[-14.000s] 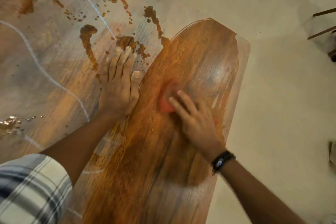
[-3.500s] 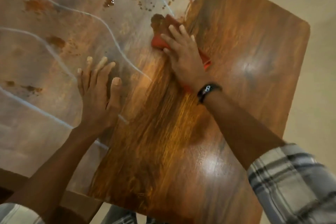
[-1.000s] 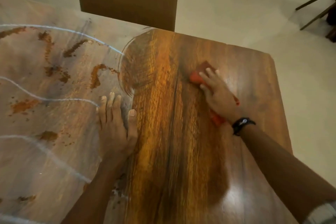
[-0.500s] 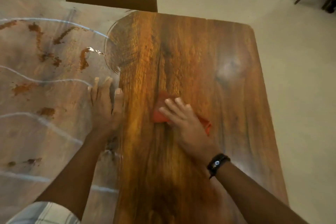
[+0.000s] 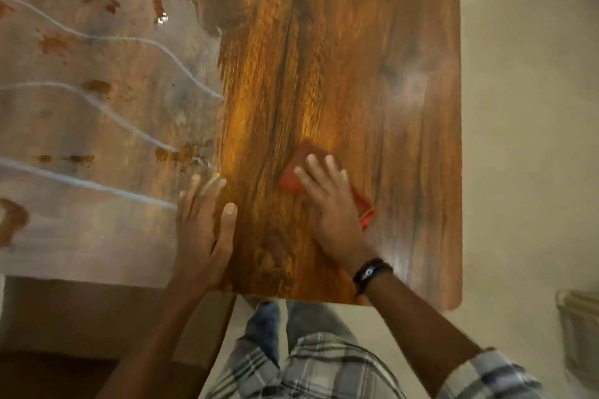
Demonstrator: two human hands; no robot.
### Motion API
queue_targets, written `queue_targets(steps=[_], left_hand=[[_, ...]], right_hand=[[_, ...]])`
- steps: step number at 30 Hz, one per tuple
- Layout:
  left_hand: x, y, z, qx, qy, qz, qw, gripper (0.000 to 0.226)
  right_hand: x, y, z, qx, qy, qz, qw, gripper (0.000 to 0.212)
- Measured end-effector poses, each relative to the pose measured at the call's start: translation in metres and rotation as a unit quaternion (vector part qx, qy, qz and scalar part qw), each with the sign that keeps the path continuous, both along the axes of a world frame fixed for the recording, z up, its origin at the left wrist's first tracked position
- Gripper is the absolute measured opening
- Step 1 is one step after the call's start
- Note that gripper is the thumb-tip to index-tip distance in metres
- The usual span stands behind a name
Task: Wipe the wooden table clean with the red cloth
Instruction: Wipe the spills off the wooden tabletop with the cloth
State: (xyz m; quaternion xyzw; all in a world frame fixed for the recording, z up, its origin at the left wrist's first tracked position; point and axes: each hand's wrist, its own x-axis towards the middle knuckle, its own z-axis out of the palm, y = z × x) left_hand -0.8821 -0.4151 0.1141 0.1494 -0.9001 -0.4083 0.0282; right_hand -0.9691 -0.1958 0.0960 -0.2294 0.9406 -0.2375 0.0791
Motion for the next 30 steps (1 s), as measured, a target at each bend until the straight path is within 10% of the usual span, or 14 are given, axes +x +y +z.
queue_targets(steps=[4,12,21,30], left_hand=[[0.033,0.006,0.006,0.000,-0.015,0.014,1.000,0.057],[0.076,0.020,0.033,0.011,-0.074,0.015,0.997,0.051],[0.093,0.032,0.031,0.024,-0.051,0.011,0.998,0.051],[0.116,0.010,0.005,0.049,-0.029,0.073,0.996,0.050]], right_hand=[[0.076,0.028,-0.007,0.048,0.028,0.077,0.995,0.061],[0.075,0.111,0.008,0.009,-0.006,-0.297,0.955,0.044],[0.136,0.027,-0.007,0.038,0.027,0.068,0.997,0.070],[0.112,0.113,0.011,0.007,-0.016,-0.322,0.947,0.045]])
